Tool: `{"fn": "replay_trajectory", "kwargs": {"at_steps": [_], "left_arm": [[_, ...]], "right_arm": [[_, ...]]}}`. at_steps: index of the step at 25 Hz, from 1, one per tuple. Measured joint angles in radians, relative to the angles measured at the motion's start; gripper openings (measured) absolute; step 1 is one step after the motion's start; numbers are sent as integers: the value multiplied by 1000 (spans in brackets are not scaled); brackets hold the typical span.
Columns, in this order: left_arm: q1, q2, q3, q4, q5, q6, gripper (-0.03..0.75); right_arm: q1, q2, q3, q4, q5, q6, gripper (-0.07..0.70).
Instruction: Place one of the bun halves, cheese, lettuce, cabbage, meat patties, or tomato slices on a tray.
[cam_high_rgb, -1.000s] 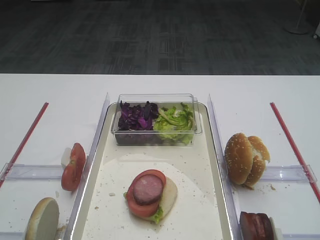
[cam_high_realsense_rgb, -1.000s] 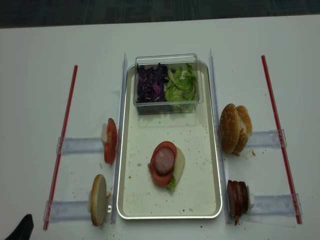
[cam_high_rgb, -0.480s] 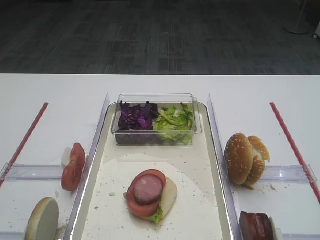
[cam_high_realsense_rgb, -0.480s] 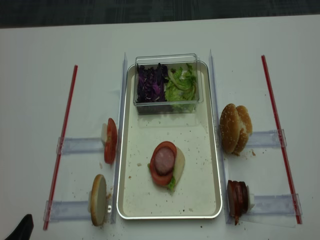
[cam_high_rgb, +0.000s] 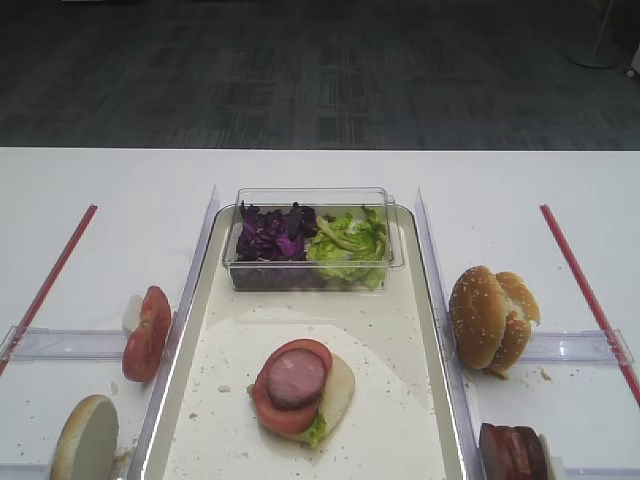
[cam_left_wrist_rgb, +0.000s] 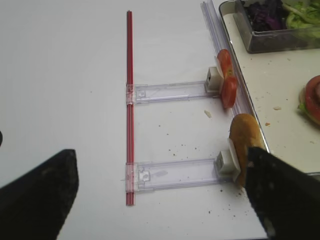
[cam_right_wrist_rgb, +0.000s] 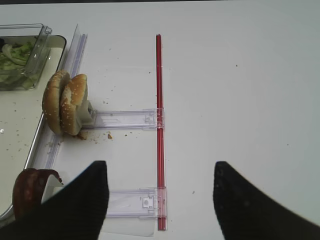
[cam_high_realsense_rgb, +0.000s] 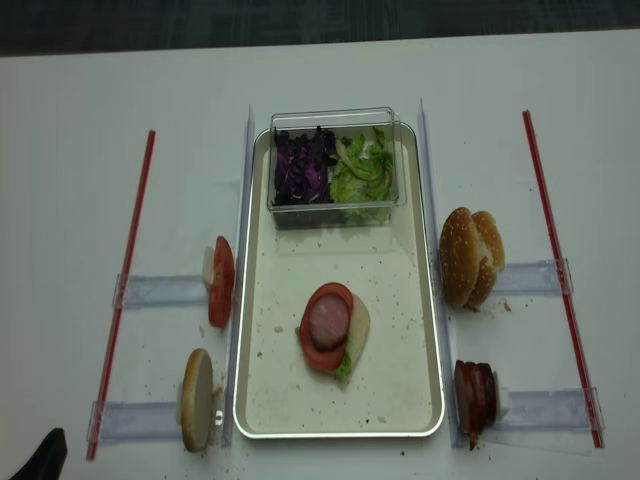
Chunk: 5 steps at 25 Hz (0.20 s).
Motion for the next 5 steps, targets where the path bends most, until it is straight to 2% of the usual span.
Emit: {"fn": "replay_trajectory", "kwargs": {"at_steps": [5], "left_arm": [[0, 0, 0, 0, 0, 0, 618]], "right_arm": [[0, 0, 0, 0, 0, 0, 481]]}}
